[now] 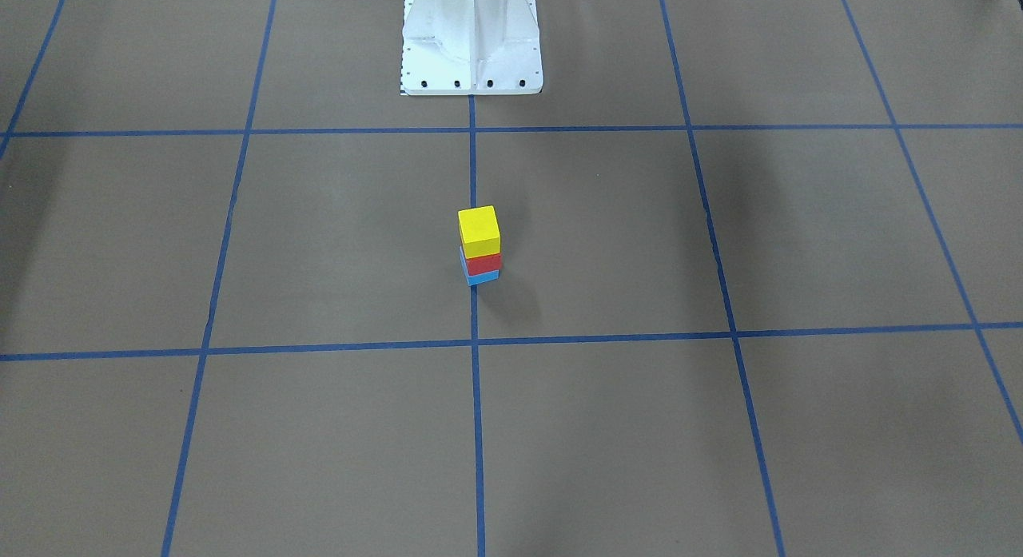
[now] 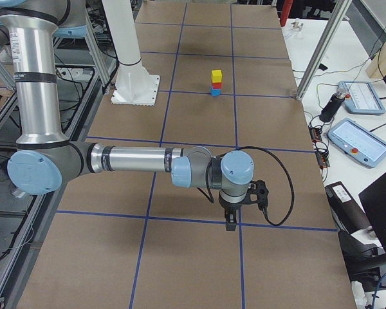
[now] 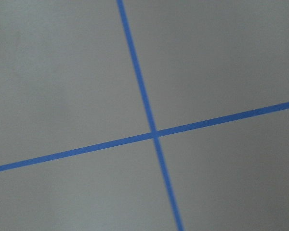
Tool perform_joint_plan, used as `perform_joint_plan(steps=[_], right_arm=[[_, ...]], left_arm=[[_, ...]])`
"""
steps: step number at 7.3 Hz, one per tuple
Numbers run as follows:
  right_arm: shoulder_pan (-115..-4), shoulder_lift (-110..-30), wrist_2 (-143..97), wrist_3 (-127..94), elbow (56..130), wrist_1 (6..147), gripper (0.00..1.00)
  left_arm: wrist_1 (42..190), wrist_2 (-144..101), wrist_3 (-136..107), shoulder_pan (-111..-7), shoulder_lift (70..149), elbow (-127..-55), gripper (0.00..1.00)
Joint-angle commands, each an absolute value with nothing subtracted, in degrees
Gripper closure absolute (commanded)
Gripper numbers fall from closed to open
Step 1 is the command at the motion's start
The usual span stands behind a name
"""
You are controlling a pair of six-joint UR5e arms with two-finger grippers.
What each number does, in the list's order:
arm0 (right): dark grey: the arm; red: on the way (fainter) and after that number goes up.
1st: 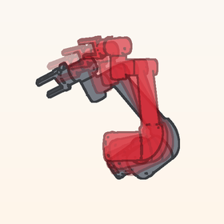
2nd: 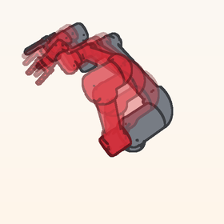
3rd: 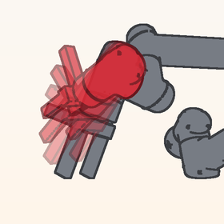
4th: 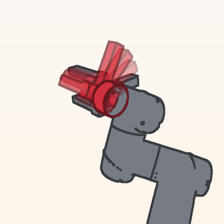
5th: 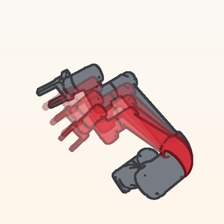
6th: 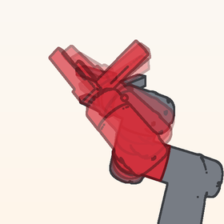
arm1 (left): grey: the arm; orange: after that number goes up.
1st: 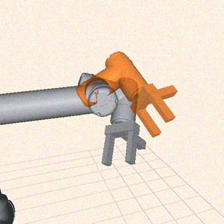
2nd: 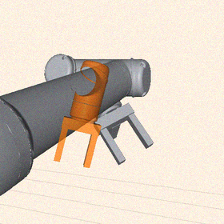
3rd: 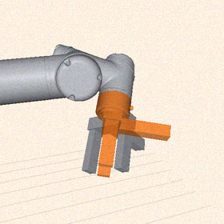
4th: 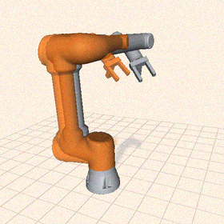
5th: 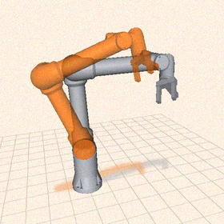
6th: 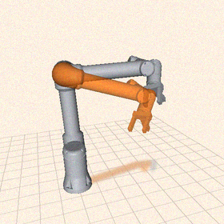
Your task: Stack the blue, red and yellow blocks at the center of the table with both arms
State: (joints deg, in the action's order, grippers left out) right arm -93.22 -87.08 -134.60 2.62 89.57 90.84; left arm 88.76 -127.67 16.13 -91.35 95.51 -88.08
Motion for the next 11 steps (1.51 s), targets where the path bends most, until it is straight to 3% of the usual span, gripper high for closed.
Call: perform_joint_plan(steps=[1, 5, 11], right_arm=[[-92.8, -86.6, -135.0, 2.0, 89.5, 90.9, 0.00], [-92.8, -86.7, -135.9, 1.9, 89.6, 91.0, 0.00], [-92.3, -86.7, -136.0, 1.9, 89.6, 91.0, 0.00]], left_arm=[[93.5, -127.7, 20.0, -93.7, 93.6, -86.7, 0.00], [93.6, -127.7, 4.8, -87.7, 91.6, -94.4, 0.00], [93.5, -127.7, 4.8, -87.5, 91.1, -93.9, 0.00]])
